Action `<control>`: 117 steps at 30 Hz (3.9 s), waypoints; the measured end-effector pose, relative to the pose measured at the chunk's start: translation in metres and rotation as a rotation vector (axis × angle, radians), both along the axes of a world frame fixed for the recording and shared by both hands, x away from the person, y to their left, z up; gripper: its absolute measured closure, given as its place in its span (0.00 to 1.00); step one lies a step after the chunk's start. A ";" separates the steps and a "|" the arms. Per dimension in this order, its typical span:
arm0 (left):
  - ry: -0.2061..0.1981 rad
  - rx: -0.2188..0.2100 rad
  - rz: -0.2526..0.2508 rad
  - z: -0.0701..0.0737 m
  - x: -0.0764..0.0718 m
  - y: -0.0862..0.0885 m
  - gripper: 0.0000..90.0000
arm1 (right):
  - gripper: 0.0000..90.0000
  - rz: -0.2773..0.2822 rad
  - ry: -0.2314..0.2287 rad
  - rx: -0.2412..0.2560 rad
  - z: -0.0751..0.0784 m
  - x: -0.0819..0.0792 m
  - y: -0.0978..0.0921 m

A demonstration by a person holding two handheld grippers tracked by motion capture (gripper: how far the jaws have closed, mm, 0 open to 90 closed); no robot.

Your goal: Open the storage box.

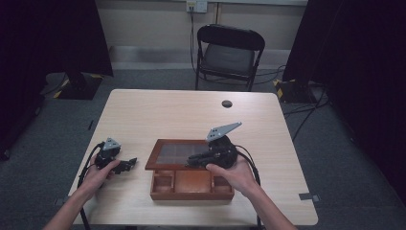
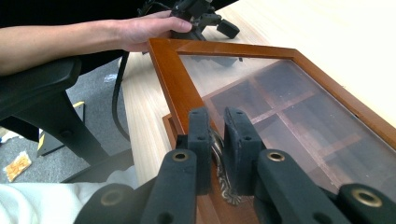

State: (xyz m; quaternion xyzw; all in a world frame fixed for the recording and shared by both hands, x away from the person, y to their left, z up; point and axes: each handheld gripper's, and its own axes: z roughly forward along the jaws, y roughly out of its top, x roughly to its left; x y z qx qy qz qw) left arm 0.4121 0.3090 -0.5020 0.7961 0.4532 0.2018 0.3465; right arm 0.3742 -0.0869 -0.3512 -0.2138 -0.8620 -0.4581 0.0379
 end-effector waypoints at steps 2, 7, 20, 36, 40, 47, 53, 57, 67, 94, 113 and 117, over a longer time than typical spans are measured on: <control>-0.001 -0.001 0.000 0.000 0.000 0.000 0.13 | 0.91 -0.003 -0.002 -0.002 0.001 0.001 0.000; 0.000 -0.001 0.000 0.000 0.000 0.000 0.13 | 0.91 -0.006 0.005 0.005 0.004 0.003 0.000; -0.002 -0.007 0.004 0.000 0.000 0.000 0.13 | 0.91 -0.016 0.002 0.013 0.009 0.007 0.000; -0.001 -0.007 0.004 0.000 0.000 0.000 0.13 | 0.91 -0.025 -0.001 0.025 0.016 0.013 -0.001; -0.001 -0.007 0.004 0.000 0.000 0.000 0.13 | 0.91 -0.030 -0.002 0.026 0.017 0.014 -0.001; 0.000 -0.001 0.000 0.000 0.000 0.000 0.13 | 0.91 -0.035 -0.006 0.031 0.020 0.016 -0.001; 0.000 0.000 0.000 0.000 0.000 0.000 0.13 | 0.91 -0.039 -0.009 0.035 0.022 0.019 -0.002; 0.000 0.000 0.000 0.000 0.000 0.000 0.13 | 0.91 -0.044 -0.010 0.037 0.024 0.020 -0.002; 0.002 -0.005 0.002 0.000 0.000 0.000 0.13 | 0.91 -0.048 -0.009 0.044 0.026 0.023 -0.002; -0.001 -0.001 0.000 0.000 0.000 0.000 0.13 | 0.91 -0.040 0.013 0.068 0.030 0.034 -0.003; 0.000 0.000 0.000 0.000 0.000 0.000 0.13 | 0.92 -0.039 0.019 0.078 0.035 0.042 -0.004; 0.000 0.000 0.000 0.000 0.000 0.000 0.13 | 0.92 -0.040 0.020 0.075 0.037 0.044 -0.004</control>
